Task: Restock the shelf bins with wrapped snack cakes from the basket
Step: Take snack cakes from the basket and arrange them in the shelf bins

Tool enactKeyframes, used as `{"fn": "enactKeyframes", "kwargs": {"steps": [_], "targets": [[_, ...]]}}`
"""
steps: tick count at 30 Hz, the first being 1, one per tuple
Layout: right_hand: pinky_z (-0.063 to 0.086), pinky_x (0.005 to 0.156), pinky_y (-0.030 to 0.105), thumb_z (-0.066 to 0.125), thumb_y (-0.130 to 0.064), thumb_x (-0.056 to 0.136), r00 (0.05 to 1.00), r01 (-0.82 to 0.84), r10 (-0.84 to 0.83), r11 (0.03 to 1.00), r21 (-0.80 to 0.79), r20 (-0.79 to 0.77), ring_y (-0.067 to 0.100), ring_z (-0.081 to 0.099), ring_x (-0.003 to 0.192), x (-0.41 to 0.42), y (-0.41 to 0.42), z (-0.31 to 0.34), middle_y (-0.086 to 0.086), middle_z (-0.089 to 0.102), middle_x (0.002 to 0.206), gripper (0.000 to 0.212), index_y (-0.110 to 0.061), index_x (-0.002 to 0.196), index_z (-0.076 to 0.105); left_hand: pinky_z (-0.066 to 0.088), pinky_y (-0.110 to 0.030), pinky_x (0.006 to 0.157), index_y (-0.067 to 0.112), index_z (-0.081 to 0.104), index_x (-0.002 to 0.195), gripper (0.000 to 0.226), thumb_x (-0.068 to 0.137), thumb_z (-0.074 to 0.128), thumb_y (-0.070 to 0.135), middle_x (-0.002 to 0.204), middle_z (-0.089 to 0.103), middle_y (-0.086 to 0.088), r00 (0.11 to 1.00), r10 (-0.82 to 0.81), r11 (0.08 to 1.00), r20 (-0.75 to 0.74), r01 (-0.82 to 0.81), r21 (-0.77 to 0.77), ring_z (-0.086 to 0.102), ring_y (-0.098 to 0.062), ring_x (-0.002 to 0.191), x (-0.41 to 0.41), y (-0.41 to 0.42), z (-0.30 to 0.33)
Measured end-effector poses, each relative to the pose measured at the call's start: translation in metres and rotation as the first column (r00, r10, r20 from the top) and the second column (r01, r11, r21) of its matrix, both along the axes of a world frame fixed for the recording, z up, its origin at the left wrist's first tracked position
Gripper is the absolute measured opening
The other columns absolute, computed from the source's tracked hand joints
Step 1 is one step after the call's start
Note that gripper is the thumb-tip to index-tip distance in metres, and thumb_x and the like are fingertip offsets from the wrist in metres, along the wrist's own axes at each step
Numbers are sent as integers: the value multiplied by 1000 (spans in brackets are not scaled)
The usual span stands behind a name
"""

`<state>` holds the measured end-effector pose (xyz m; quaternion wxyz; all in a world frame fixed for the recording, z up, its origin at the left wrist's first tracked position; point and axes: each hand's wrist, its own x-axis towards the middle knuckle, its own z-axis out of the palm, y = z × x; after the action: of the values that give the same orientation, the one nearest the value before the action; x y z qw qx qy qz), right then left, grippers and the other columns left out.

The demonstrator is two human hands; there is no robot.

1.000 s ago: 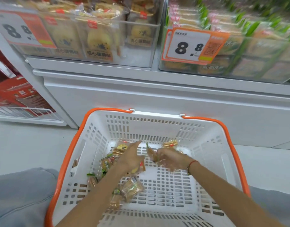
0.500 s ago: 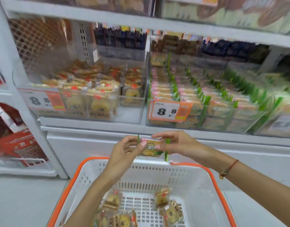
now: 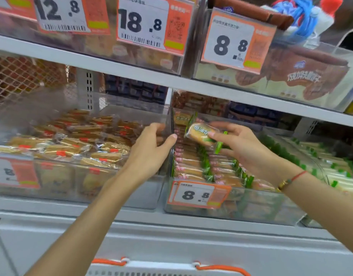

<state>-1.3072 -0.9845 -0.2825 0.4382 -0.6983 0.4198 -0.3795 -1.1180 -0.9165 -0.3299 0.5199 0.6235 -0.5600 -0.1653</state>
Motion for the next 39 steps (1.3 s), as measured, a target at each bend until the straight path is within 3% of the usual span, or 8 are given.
{"fn": "enactKeyframes", "kwargs": {"steps": [3, 6, 8, 15, 20, 23, 33, 39], "targets": [[57, 74, 24, 69, -13, 86, 995, 78, -83, 992, -100, -52, 17, 66, 96, 21, -44, -3, 2, 67, 114, 26, -21, 111, 66, 45, -41, 101, 24, 44, 138, 46, 96, 47, 43, 131, 52, 8, 990, -119, 990, -70, 123, 64, 53, -11, 114, 9, -14, -3], [46, 58, 8, 69, -13, 87, 977, 136, -174, 954, -268, -126, 9, 60, 90, 44, -81, -4, -1, 61, 121, 22, -26, 104, 64, 50, -42, 96, 23, 49, 136, 46, 95, 49, 43, 118, 56, 12, 977, -178, 982, -119, 185, 47, 57, -10, 111, 14, -16, -3], [43, 67, 7, 67, -12, 88, 959, 98, -192, 916, -388, -210, 10, 58, 103, 59, -104, -6, -2, 60, 122, 24, -30, 101, 61, 54, -39, 89, 23, 49, 137, 46, 94, 51, 41, 115, 57, 13, 967, -204, 976, -154, 212, 40, 58, -8, 107, 17, -16, -3], [45, 81, 14, 66, -6, 87, 934, 12, -214, 818, -575, -286, 21, 62, 107, 88, -152, -31, 0, 67, 109, 19, -15, 103, 70, 57, -37, 84, 29, 48, 137, 48, 92, 50, 46, 126, 56, 13, 952, -246, 967, -181, 254, 24, 57, -5, 107, 21, -18, -10], [50, 88, 32, 65, -15, 87, 841, -19, -374, 701, -713, -390, 19, 59, 112, 88, -150, -28, -2, 65, 122, 28, -26, 112, 69, 58, -36, 82, 30, 46, 139, 49, 93, 50, 46, 127, 53, 14, 951, -240, 968, -194, 250, 31, 55, -6, 108, 20, -19, -9], [45, 99, 39, 70, -12, 83, 825, -108, -329, 707, -699, -460, 22, 55, 119, 86, -146, -28, 1, 62, 127, 37, -25, 117, 67, 58, -37, 82, 30, 46, 139, 50, 93, 49, 47, 128, 53, 13, 951, -240, 968, -194, 251, 32, 56, -6, 107, 21, -20, -9], [44, 99, 41, 74, -12, 78, 830, -108, -293, 750, -653, -475, 23, 54, 118, 87, -147, -31, 3, 61, 127, 40, -26, 114, 66, 57, -21, 71, 29, 46, 138, 46, 94, 50, 41, 127, 53, 13, 936, -249, 963, -249, 266, 38, 53, -5, 110, 21, -20, -8], [38, 108, 37, 79, -22, 75, 851, -95, -204, 846, -524, -483, 21, 42, 132, 76, -124, -21, 2, 46, 144, 73, -22, 139, 45, 57, -24, 75, 25, 46, 139, 48, 94, 53, 39, 130, 54, 9, 928, -252, 957, -275, 282, 72, 54, -9, 114, 21, -19, -6]]}}
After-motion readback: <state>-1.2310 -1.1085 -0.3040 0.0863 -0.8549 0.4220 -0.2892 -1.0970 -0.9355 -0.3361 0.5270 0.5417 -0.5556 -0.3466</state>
